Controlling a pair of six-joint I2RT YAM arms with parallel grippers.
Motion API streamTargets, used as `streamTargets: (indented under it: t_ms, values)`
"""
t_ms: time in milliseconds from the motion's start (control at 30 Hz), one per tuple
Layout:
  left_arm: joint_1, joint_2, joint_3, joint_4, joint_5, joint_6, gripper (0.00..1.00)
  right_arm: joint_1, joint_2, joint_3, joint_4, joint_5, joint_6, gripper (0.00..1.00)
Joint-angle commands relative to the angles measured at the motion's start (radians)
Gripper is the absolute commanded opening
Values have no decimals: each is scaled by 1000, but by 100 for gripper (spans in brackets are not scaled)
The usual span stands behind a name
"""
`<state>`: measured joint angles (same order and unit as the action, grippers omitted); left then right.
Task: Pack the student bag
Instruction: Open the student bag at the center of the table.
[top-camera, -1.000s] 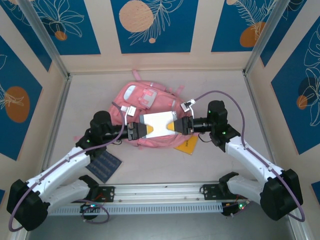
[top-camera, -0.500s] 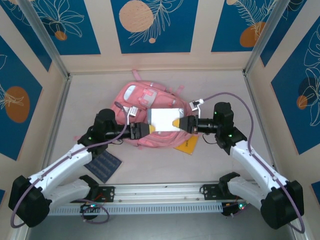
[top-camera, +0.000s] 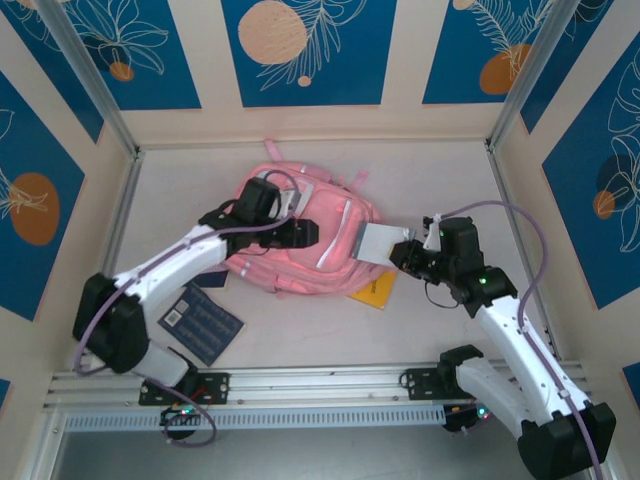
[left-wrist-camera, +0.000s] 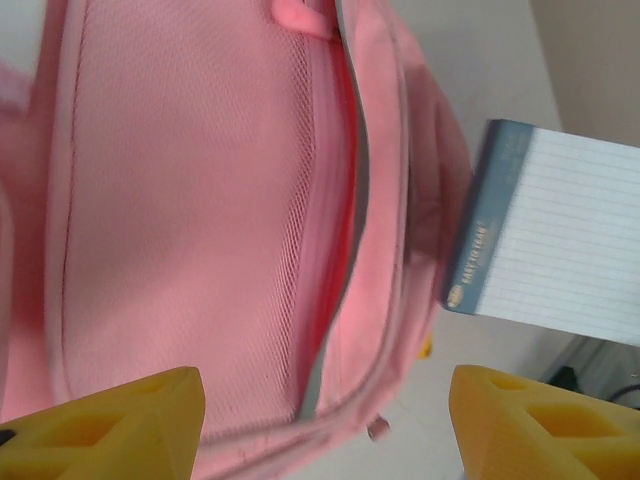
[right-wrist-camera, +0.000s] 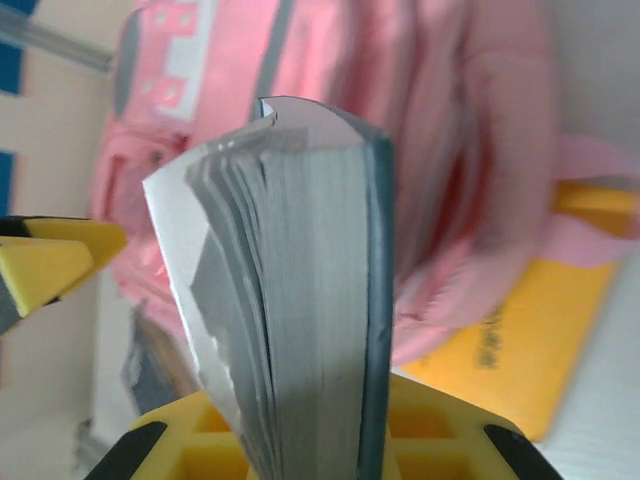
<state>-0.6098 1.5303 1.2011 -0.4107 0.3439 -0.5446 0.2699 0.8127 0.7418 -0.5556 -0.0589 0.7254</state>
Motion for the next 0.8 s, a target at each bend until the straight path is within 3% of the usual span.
streamTargets:
  t_ms: [0,267,600,633,700,767]
  values:
    - [-22,127,151,-96,-11,97,65,-6,-66,61,-109,245,-70,3]
    - [-55,391,418,-167,77,126,57,-4,-124,46,-123,297,-84,3]
    - [-101,530,522,-173,120,121,40,0,-133,29,-87,302,-104,4]
    - [-105,540,529,-180,118,125,37,-1,-133,31,-87,304,-104,4]
    - [-105,548,539,-194,118,135,14,1,-133,35,-87,303,-108,4]
    - [-106,527,535,-185,121,141,0,4,-135,42,-90,304,-114,3]
